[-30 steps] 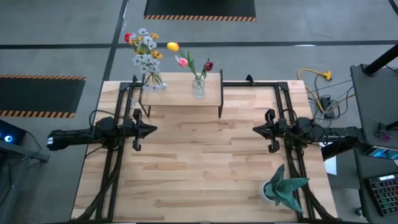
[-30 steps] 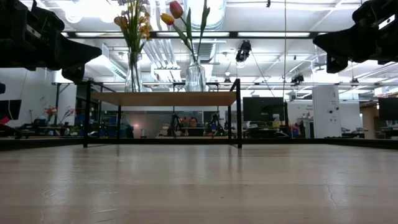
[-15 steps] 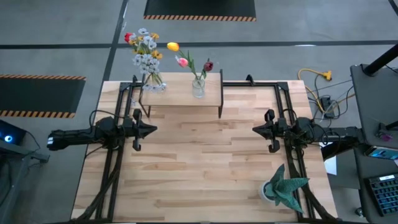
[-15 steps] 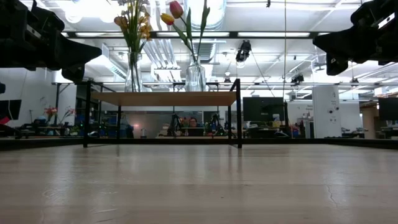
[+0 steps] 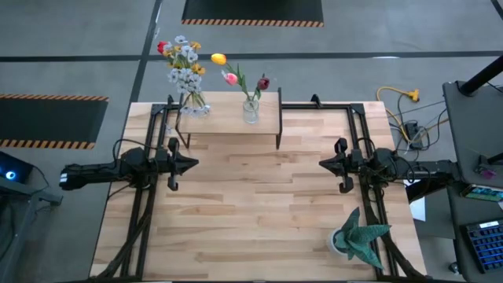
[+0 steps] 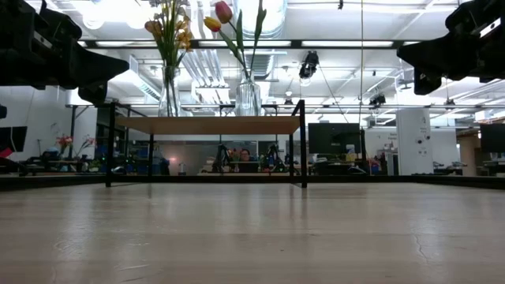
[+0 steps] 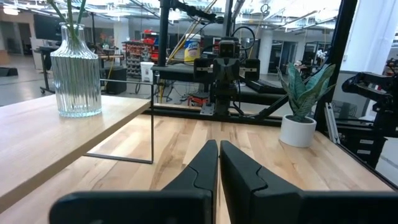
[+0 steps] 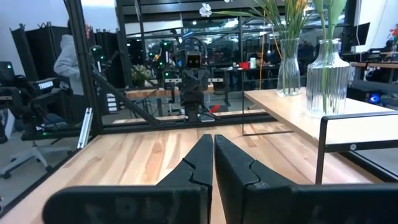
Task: Pick and place flowers into a vace then onto a shelf
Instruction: Return to Home Position
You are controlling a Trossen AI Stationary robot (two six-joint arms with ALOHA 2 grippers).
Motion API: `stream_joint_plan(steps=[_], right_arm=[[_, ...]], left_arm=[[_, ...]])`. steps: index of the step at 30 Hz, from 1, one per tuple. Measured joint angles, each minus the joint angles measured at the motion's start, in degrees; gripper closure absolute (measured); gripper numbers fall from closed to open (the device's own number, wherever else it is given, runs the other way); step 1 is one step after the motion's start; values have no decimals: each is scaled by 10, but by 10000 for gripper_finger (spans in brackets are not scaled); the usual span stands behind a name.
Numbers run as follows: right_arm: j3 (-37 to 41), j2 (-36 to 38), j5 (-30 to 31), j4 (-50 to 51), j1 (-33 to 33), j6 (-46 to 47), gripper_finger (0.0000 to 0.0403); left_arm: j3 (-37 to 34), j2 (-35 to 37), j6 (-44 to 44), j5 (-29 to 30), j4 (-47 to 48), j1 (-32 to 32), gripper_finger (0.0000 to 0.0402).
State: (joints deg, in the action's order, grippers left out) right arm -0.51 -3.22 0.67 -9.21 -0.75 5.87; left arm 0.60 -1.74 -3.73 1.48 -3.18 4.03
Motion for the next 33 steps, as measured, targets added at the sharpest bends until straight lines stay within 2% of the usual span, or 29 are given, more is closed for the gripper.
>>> stream_joint_plan(steps=[33], right_arm=[[0,0,0,0,0,6,394]], left_arm=[[0,0,0,0,0,0,401]])
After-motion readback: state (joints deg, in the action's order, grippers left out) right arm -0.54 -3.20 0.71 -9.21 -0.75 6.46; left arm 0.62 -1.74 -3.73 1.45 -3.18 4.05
